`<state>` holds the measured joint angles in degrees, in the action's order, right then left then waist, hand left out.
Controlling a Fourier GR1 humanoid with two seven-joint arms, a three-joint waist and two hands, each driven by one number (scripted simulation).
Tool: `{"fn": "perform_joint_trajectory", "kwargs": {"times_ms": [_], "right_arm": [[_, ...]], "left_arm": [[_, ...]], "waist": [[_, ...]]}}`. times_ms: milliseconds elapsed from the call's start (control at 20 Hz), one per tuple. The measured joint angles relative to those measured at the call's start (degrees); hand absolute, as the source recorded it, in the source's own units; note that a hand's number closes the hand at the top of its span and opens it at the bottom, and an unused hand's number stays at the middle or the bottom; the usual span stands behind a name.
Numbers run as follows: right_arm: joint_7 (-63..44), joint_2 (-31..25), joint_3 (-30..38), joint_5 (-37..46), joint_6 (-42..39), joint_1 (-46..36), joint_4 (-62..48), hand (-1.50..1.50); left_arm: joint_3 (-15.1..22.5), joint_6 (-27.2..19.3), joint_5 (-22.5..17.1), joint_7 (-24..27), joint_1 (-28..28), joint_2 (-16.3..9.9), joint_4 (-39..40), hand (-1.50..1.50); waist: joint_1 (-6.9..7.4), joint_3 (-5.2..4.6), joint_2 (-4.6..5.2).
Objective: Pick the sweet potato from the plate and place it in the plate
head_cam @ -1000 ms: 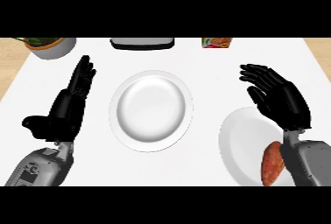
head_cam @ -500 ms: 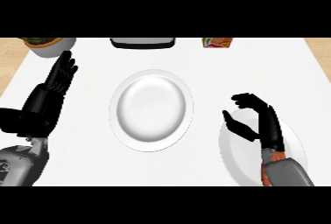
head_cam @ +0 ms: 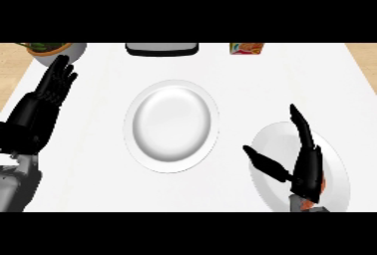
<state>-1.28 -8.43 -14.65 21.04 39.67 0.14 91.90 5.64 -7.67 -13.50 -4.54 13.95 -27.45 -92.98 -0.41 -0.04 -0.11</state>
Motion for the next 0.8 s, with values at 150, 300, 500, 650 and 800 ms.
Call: {"fn": "perform_joint_trajectory", "kwargs": {"times_ms": [150, 300, 500, 650, 800], "right_arm": [[-9.53, -3.74, -0.34, 6.50, -1.96, 1.50, 5.28, -1.50], [-19.98, -8.36, 0.13, 10.66, -7.99, 2.31, 8.36, -1.50], [-33.61, -14.01, -0.05, 13.63, -18.77, 3.02, 11.82, -1.50], [-43.11, -17.71, -0.45, 12.69, -28.52, 2.50, 14.20, -1.50], [-52.58, -19.35, -1.38, 9.56, -37.83, 1.12, 17.19, -1.50]], "left_arm": [[-0.27, 0.06, 0.39, -0.22, -0.13, 0.28, -0.06, 0.00], [-0.69, 0.51, 0.25, -0.15, -0.41, 0.06, -0.07, 0.00], [-1.18, 0.84, 0.21, -0.28, -0.04, -0.20, 0.40, 0.00], [-0.97, 1.12, 0.38, -0.05, 0.17, 0.03, 0.62, 0.00], [-1.03, 1.42, 0.49, 0.19, 0.84, 0.22, 1.21, 0.00]], "waist": [[-0.15, -0.09, -0.12], [-0.37, -0.24, -0.18], [-0.52, -0.39, -0.15], [-0.30, -0.39, -0.05], [-0.04, -0.33, 0.04]]}}
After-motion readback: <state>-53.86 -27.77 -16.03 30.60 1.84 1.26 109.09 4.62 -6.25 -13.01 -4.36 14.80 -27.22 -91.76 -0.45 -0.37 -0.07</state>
